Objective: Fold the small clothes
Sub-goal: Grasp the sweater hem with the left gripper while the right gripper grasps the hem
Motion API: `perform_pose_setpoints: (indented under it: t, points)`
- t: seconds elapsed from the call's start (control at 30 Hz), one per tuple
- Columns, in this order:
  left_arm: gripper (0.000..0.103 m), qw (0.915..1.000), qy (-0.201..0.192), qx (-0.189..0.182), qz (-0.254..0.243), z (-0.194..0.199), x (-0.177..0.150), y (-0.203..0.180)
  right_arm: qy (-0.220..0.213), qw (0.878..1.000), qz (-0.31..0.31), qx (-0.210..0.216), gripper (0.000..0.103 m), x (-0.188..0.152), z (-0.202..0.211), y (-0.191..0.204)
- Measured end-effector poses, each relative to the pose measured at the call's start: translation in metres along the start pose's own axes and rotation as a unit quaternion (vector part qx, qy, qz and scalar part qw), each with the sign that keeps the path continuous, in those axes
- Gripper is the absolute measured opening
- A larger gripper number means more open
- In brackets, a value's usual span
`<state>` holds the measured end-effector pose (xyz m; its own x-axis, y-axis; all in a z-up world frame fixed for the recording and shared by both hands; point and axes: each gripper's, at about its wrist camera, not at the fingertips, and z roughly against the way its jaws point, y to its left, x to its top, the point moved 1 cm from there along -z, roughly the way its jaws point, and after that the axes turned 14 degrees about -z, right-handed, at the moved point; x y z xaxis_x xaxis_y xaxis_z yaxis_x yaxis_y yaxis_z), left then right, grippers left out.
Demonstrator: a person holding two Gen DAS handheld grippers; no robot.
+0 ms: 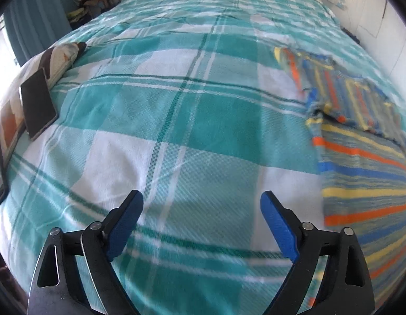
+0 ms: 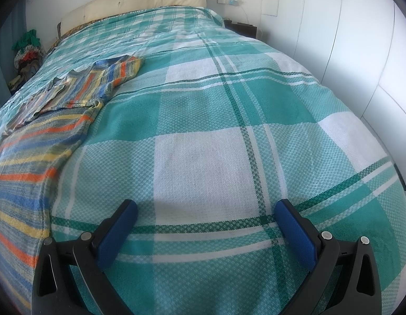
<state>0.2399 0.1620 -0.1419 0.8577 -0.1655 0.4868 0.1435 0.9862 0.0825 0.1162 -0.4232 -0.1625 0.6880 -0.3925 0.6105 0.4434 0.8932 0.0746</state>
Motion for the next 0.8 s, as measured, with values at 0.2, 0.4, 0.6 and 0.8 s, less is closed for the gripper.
perform_pose_setpoints:
  t: [0.2, 0.4, 0.6, 0.8]
  points:
    - [0.101, 0.9958, -0.071, 0.01, -0.057, 0.092, -0.011, -0.031, 0.036, 0.999, 0.007, 0.028, 0.103, 0.0, 0.028, 0.005]
    - [0.101, 0.9946, -0.059, 0.019, -0.083, 0.113, -0.015, -0.056, 0.036, 0.997, 0.017, 0.061, 0.103, -0.006, 0.074, 0.022]
    - [0.101, 0.991, -0.011, -0.112, -0.072, 0.115, -0.073, -0.074, 0.092, 0.991, 0.022, 0.09, 0.103, -0.026, 0.117, 0.028]
    - [0.084, 0.9811, 0.076, -0.158, -0.081, 0.085, -0.139, -0.093, 0.231, 0.961, -0.004, 0.154, 0.1, -0.09, 0.123, 0.026]
